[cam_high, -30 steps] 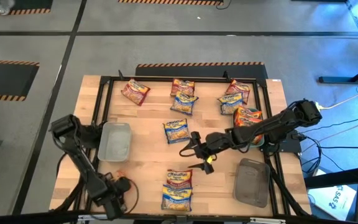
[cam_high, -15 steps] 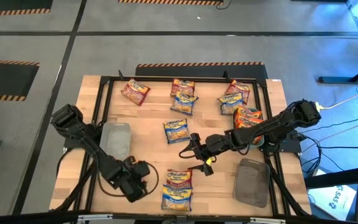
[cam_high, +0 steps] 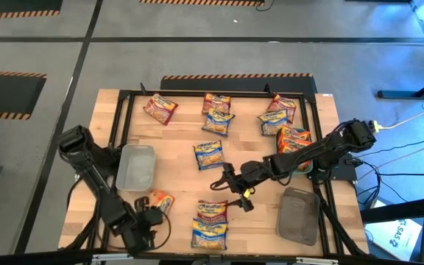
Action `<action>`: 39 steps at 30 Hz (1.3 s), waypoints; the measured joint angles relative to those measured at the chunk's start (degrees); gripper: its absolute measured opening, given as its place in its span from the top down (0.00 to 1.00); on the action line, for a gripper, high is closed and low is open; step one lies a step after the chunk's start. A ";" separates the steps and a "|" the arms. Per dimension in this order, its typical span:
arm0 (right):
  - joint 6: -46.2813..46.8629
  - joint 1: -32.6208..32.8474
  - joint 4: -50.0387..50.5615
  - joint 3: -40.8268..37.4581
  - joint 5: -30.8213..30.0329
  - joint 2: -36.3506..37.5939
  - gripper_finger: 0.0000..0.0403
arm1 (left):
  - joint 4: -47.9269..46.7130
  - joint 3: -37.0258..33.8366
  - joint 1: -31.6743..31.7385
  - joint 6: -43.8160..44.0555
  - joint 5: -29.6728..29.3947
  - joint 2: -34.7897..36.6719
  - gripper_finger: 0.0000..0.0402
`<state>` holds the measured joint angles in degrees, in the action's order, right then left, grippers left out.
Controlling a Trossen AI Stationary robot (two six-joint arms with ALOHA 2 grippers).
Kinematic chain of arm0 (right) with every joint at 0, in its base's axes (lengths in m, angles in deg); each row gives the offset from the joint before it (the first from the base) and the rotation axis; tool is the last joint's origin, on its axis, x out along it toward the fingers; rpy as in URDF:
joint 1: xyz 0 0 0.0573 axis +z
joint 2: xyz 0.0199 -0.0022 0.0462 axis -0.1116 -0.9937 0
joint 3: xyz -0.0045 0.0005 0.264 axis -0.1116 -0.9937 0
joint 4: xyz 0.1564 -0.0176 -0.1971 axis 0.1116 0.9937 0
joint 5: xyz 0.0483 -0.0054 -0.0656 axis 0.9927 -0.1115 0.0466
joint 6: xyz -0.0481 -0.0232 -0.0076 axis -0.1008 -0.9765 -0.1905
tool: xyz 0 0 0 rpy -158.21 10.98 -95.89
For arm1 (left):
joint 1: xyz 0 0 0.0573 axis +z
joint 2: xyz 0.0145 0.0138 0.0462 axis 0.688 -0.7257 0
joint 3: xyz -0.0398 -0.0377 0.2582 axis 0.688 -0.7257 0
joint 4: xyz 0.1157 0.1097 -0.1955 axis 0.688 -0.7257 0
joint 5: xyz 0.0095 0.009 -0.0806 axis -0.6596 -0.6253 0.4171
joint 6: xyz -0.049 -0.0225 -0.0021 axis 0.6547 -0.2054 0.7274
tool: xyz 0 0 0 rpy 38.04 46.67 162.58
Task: Sort Maruchan noodles
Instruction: Put the orange pack noodle into the green bin
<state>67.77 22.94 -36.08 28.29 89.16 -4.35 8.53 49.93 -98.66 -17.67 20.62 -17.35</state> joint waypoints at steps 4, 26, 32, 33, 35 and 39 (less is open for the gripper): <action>0.13 0.00 -0.39 0.02 -0.02 -0.85 0.13 | -0.04 0.00 -0.66 -1.34 0.82 -1.85 0.44; 4.84 0.00 -2.51 0.04 -0.02 -1.52 0.13 | -1.41 0.02 11.84 3.35 -3.27 -7.10 0.44; 6.21 0.00 -2.54 0.04 -0.01 -1.50 0.13 | -1.42 0.00 15.05 -0.20 -3.76 -6.50 0.44; 6.21 0.00 -2.53 0.04 -0.02 -1.50 0.13 | -1.43 0.00 15.03 -0.68 -3.81 -5.75 0.44; 6.21 0.00 -2.56 0.04 -0.02 -1.50 0.13 | -1.34 0.02 14.85 -1.48 -4.25 -4.10 0.44; 6.25 0.00 -2.60 0.04 -0.02 -1.50 0.13 | -1.51 0.07 13.11 -1.95 -6.56 -0.11 0.44</action>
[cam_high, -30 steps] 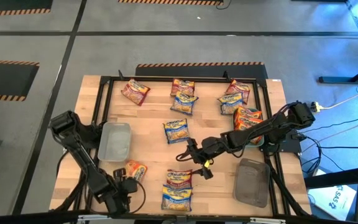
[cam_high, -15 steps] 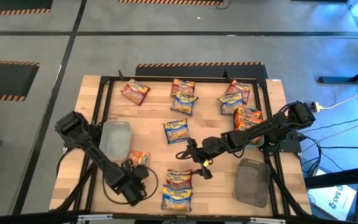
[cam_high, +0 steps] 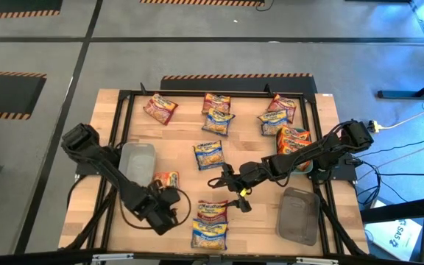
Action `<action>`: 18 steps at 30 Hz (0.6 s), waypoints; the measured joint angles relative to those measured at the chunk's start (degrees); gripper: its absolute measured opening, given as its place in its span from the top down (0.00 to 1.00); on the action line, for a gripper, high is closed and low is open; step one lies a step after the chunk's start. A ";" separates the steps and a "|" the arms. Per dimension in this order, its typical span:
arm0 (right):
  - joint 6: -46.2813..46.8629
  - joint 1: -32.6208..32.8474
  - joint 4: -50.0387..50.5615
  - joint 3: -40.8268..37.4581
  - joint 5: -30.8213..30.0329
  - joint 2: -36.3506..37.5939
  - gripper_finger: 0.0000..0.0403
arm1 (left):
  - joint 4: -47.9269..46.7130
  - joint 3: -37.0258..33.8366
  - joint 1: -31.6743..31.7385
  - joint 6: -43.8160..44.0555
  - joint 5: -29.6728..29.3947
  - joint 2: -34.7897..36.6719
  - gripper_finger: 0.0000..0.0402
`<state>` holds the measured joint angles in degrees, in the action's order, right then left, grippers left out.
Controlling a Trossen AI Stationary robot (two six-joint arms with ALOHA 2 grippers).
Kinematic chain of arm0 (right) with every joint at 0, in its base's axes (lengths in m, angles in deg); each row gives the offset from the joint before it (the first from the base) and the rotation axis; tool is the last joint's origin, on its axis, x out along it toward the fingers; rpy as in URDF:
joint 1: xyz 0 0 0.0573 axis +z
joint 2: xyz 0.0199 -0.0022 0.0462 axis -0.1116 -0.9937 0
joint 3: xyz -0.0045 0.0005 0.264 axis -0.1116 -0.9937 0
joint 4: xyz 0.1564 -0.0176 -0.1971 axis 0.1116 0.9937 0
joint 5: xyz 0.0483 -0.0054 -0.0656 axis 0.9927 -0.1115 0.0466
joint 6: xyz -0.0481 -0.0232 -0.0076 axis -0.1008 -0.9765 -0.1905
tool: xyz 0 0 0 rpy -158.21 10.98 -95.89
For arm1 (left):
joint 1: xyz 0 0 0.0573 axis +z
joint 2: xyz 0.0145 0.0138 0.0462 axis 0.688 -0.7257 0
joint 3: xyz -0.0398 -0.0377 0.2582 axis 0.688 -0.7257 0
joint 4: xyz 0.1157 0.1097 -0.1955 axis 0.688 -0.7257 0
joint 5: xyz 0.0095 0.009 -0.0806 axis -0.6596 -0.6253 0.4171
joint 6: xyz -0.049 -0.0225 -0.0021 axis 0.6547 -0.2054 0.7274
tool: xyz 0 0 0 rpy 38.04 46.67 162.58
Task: Sort Maruchan noodles
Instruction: Put the orange pack noodle into the green bin
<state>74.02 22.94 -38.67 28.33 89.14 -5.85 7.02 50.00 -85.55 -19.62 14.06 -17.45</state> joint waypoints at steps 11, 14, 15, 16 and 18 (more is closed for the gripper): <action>0.11 0.00 -0.07 0.00 0.00 0.00 0.13 | -10.71 -0.30 -7.85 3.67 -5.28 3.68 0.44; 0.11 0.00 -0.08 0.00 0.00 0.02 0.13 | -9.96 -2.27 -9.23 5.03 -5.20 3.59 0.44; 0.11 0.00 -0.07 0.00 0.00 0.02 0.13 | -9.94 -2.88 -9.75 5.58 -5.14 3.59 0.44; 0.11 0.00 -0.07 0.00 0.00 0.02 0.13 | -9.91 -3.59 -10.38 6.36 -5.16 3.59 0.44; 0.10 0.00 -0.10 0.00 0.00 0.03 0.13 | -9.24 -5.19 -11.65 7.60 -4.93 3.59 0.44</action>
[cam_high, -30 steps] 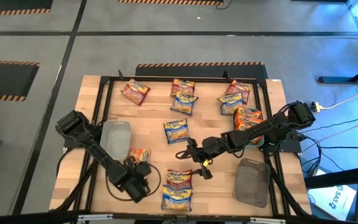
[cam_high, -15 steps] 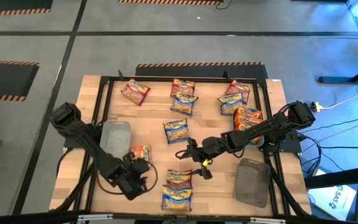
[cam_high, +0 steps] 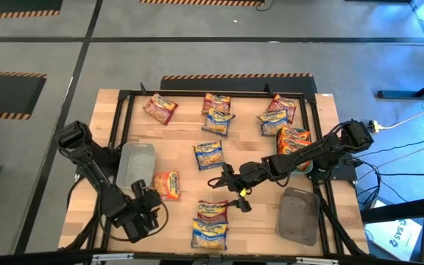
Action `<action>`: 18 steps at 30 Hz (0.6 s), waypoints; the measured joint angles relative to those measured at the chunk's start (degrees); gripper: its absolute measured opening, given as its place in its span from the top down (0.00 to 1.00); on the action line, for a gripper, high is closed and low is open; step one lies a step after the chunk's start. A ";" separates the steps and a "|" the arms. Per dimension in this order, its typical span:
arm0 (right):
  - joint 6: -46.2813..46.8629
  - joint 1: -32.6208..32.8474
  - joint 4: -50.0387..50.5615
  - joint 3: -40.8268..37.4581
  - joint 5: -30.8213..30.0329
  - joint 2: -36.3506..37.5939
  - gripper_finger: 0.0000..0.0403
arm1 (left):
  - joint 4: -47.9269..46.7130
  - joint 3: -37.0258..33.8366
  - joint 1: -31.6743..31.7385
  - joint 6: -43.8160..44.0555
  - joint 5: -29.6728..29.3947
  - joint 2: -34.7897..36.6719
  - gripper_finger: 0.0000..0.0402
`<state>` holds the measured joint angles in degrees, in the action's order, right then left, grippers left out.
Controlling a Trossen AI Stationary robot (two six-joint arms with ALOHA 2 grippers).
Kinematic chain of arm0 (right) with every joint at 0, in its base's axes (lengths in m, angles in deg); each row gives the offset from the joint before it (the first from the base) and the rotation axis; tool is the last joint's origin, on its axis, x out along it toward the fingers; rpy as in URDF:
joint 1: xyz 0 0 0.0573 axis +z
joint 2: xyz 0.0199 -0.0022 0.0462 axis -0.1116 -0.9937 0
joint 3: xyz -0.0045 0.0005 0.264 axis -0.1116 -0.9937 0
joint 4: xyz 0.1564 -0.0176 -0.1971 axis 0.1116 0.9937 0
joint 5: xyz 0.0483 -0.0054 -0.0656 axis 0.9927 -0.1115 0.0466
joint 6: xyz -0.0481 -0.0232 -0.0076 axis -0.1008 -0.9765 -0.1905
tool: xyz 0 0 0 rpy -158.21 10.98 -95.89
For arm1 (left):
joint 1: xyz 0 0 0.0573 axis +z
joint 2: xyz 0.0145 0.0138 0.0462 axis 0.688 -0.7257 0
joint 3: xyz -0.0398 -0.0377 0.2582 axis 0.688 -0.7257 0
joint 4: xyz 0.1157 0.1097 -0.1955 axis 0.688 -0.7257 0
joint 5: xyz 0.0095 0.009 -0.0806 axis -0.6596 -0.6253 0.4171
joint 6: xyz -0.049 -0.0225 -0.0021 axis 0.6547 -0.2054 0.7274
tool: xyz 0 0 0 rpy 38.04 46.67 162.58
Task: Sort Maruchan noodles
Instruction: Put the orange pack noodle into the green bin
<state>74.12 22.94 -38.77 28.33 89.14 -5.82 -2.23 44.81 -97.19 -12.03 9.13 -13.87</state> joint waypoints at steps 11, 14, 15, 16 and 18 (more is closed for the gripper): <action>0.21 0.00 -5.68 0.10 0.00 -4.07 0.13 | 19.61 -10.19 -1.33 0.25 0.18 0.00 0.44; 0.21 0.00 -5.79 1.61 0.00 -5.88 0.13 | 23.38 -12.46 -0.92 0.12 -0.11 0.00 0.44; 0.21 0.02 -5.92 2.30 0.00 -6.63 0.13 | 24.87 -13.20 -0.72 0.07 -0.12 -0.01 0.44; 0.21 0.02 -6.16 3.07 0.00 -7.47 0.13 | 26.46 -13.92 -0.58 0.07 -0.16 0.00 0.44; 0.17 0.02 -5.68 4.01 0.00 -8.80 0.13 | 28.75 -15.15 -0.28 0.06 -0.14 -0.01 0.44</action>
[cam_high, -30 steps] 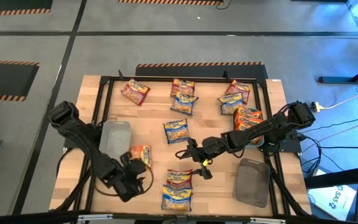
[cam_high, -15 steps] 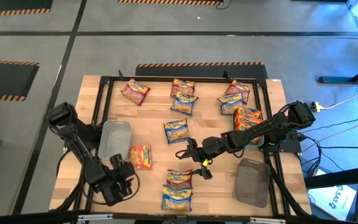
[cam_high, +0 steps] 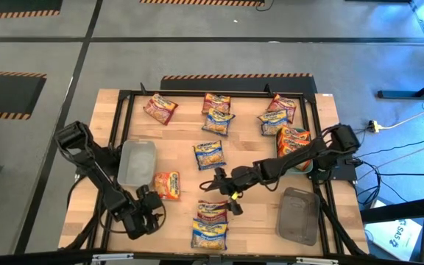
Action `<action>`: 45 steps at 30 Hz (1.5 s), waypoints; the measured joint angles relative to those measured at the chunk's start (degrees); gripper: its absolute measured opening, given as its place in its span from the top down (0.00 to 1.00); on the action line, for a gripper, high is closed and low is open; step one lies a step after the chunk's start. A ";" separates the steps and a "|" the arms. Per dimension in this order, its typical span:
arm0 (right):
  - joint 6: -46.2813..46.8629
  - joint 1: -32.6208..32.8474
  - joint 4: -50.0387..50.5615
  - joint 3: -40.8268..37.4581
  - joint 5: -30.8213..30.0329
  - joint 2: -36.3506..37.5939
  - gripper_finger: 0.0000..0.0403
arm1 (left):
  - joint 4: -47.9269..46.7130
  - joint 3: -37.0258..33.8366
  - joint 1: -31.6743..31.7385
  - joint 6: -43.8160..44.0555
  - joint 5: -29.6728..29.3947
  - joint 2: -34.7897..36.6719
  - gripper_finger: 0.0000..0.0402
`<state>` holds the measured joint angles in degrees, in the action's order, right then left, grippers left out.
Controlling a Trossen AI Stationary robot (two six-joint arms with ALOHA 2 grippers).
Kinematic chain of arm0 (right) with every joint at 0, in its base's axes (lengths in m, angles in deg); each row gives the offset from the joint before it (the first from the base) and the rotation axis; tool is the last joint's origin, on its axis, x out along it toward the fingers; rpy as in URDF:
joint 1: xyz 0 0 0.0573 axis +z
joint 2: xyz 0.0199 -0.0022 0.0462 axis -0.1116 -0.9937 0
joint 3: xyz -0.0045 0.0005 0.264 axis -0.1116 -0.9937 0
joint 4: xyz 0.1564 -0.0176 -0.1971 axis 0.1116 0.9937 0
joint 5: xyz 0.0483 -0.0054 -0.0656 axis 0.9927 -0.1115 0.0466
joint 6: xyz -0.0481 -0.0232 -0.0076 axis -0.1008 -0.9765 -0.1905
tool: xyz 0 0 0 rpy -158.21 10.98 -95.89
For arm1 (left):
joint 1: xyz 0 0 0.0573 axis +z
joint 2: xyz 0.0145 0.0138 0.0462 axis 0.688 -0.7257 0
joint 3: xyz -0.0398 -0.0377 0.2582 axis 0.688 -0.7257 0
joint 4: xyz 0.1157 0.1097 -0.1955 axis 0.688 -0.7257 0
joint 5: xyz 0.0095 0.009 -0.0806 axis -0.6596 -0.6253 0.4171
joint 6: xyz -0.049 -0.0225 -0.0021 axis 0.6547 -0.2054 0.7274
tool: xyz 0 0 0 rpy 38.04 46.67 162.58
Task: Sort Maruchan noodles
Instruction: Put the orange pack noodle into the green bin
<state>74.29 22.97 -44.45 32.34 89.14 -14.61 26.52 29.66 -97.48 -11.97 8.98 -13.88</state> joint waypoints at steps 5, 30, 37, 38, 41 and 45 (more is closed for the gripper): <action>-1.45 0.00 0.15 3.05 0.00 -4.17 0.13 | 2.45 -1.43 0.73 0.04 -0.24 -0.01 0.44; -13.38 1.93 15.78 19.66 -24.14 -13.77 0.13 | 1.69 6.47 5.18 -12.22 -7.31 -0.03 0.44; -1.97 -1.91 15.76 19.64 -18.65 -13.77 0.13 | -10.18 10.48 7.36 -13.45 -7.13 -0.03 0.44; -1.08 -2.26 16.40 19.64 -18.05 -13.77 0.13 | -11.42 10.48 7.65 -13.46 -7.11 -0.03 0.44; 0.39 -2.49 18.56 19.64 -18.13 -13.77 0.13 | -13.56 10.48 8.95 -14.30 -6.46 -0.03 0.44; 0.35 -2.28 20.72 19.62 -18.59 -13.77 0.13 | -16.94 10.48 12.01 -14.99 -1.98 -0.03 0.44</action>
<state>74.64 20.69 -23.73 51.96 70.55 -28.38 9.59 40.14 -85.47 -26.96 7.00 -13.91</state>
